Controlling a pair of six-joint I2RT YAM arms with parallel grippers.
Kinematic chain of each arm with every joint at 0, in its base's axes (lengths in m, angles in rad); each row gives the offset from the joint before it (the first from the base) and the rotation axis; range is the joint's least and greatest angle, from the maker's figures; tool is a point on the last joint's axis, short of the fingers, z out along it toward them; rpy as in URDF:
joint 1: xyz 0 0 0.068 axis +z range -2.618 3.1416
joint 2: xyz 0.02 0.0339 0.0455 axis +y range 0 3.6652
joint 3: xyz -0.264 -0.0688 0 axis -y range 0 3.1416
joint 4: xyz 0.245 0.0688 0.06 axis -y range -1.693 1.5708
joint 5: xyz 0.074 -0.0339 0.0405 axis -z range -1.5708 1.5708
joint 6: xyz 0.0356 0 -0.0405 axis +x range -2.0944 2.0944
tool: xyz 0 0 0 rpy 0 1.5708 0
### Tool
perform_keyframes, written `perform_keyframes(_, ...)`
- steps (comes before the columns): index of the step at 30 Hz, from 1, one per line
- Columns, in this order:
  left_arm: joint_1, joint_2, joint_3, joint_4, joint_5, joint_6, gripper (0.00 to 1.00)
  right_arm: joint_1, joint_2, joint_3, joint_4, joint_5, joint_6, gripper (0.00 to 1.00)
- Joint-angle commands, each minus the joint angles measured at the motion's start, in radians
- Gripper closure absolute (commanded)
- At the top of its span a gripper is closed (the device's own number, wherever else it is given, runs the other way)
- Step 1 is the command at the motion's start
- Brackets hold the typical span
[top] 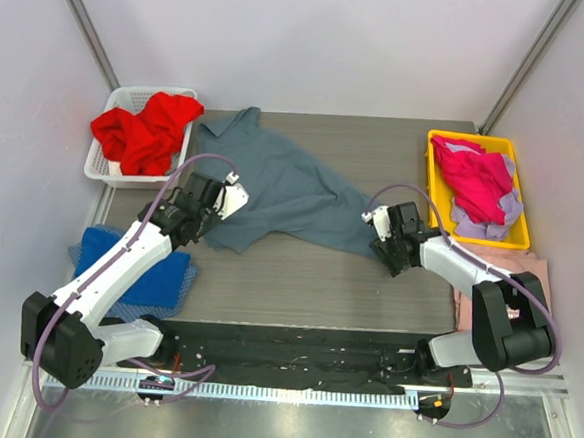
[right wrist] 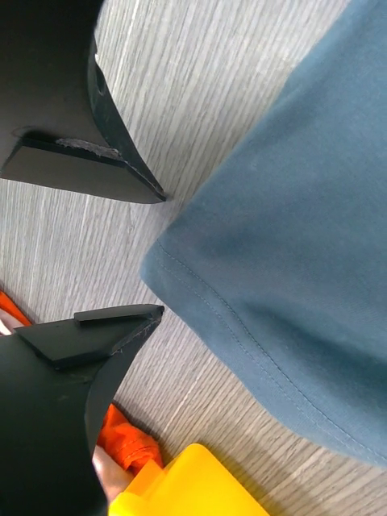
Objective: Fold and stack the t-shirts
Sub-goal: Flatten out the tshirt
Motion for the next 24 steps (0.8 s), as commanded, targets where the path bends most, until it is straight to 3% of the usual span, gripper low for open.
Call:
perform_keyframes(1, 0.006, -0.007, 0.035, -0.008, -0.010, 0.018, 1.00, -0.040, 0.038, 0.050, -0.007, -0.078, -0.007, 0.38)
perform_keyframes(20, 0.006, 0.004, 0.048, -0.011, -0.008, 0.026, 1.00, -0.184, 0.228, 0.144, -0.105, -0.305, -0.069, 0.35)
perform_keyframes(24, 0.006, 0.004, 0.049, -0.011, -0.011, 0.029, 1.00, -0.183, 0.247, 0.139, -0.140, -0.321, -0.106, 0.49)
